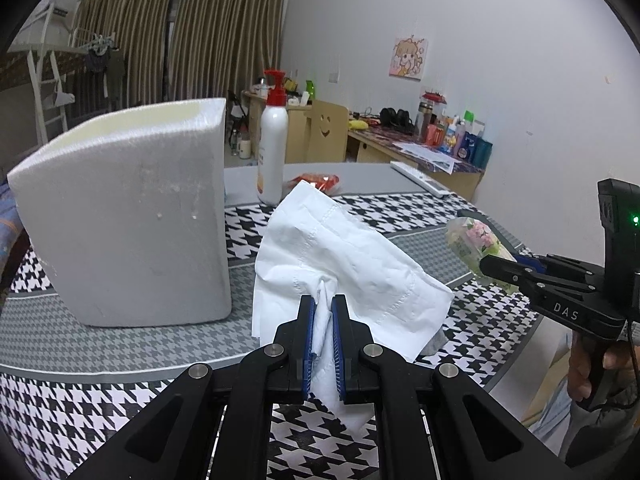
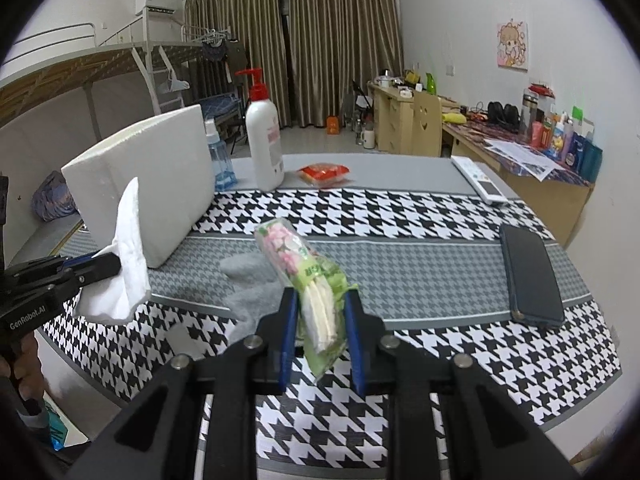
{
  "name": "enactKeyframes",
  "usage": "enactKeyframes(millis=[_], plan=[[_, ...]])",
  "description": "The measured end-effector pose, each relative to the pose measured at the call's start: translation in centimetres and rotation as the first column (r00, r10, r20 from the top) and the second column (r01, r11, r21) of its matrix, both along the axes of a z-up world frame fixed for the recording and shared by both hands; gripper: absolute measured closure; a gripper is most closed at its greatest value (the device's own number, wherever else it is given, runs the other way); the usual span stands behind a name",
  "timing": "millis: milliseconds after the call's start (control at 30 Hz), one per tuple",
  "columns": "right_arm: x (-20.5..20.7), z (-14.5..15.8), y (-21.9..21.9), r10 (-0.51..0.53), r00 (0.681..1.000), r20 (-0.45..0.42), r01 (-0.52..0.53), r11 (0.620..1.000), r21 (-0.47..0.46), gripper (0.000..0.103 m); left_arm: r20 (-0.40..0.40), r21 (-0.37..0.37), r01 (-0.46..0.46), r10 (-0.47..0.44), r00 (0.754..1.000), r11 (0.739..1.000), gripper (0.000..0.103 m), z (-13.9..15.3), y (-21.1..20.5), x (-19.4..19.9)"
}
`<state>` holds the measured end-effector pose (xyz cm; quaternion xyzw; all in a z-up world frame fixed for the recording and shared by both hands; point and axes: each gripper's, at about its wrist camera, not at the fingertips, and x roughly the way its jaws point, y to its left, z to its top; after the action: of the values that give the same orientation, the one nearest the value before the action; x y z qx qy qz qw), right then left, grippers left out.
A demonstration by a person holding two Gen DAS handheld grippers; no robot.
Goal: Organize soft objects
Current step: 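Carry the tissue and the plastic bag up over the white foam box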
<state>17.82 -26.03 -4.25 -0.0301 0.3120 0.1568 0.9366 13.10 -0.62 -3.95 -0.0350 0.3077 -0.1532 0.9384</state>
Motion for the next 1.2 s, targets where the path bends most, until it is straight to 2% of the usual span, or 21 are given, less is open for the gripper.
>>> enactKeyframes(millis=[933, 1200], plan=[[0.1, 4.4, 2.2, 0.079, 0.988, 0.130, -0.087, 0.995, 0.057, 0.076, 0.110, 0.042, -0.046, 0.042, 0.993, 0.998, 0.094, 4.5, 0.7, 0.3], [0.4, 5.5, 2.5, 0.081, 0.984, 0.161, -0.096, 0.992, 0.084, 0.076, 0.157, 0.050, -0.086, 0.077, 0.985, 0.995, 0.094, 6.0, 1.5, 0.7]])
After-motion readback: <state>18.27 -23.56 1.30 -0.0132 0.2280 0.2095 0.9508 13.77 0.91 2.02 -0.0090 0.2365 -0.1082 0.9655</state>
